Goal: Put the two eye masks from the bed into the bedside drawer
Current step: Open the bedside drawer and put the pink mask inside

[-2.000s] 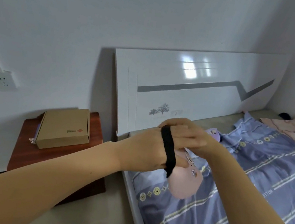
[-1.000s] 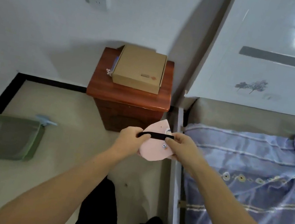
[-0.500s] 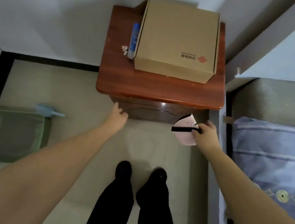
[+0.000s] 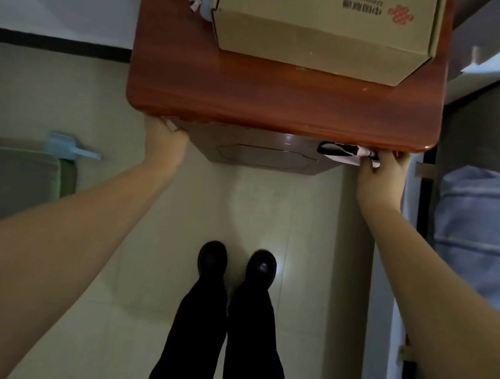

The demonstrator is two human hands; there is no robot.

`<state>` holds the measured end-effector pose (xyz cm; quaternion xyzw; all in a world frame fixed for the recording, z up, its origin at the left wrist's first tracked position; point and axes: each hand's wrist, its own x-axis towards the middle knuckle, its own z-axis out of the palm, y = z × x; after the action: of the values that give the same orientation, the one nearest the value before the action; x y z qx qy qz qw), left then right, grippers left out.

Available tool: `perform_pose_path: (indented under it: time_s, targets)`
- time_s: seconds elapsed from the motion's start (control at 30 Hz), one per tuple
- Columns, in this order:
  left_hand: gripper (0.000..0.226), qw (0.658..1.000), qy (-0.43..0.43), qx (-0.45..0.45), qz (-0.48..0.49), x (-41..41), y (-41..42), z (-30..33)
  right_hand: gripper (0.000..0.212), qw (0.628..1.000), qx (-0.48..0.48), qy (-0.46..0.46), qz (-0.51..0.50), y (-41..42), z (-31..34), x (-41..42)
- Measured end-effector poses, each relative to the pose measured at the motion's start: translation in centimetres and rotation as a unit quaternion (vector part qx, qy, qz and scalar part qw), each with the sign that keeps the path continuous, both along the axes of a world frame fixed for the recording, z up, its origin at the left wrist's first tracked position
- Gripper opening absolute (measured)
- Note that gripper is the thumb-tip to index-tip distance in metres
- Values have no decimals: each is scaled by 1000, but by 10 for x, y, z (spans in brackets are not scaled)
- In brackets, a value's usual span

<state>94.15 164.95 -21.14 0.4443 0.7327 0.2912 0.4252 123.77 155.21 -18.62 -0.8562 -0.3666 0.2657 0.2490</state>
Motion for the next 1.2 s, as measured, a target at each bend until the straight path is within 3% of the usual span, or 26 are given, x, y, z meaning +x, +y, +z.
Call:
perform_pose_path:
  time_s: [0.2, 0.33, 0.63, 0.73, 0.8, 0.87, 0.93, 0.97, 1.0, 1.07, 1.2]
  targets:
    - [38, 999, 26, -33, -30, -18, -35, 7, 21, 999, -8, 17, 49, -40, 8, -2]
    - [55, 996, 13, -82, -44, -37, -90, 1, 16, 996, -67, 20, 47, -88, 2, -13]
    - [60, 993, -26, -108, -46, -44, -119, -32, 21, 992, -96, 57, 59, -118, -30, -22]
    - [56, 996, 36, -83, 12, -29, -120, -17, 13, 981, -145, 88, 98, -115, -17, -29]
    - [56, 995, 100, -9, 13, -14, -126, 9, 14, 963, -167, 156, 145, -107, 6, -45]
    - [50, 995, 38, 33, -84, 5, -132, 36, 21, 949, -142, 232, 160, -90, 33, -68]
    - [38, 976, -119, -58, -172, 21, -126, 56, 13, 941, -90, 296, 135, -66, 50, -90]
    - [31, 965, -159, -95, -187, 24, -118, 59, 10, 942, -71, 304, 123, -52, 52, -99]
    - [24, 967, -134, -103, -194, 25, -107, 58, 9, 946, -61, 294, 119, -36, 51, -107]
    - [15, 981, 3, -75, -181, 24, -77, 48, 7, 958, -65, 243, 139, -3, 35, -122]
    - [24, 957, 182, -89, -206, 22, -26, 5, 16, 962, -129, 133, 201, 51, -22, -149]
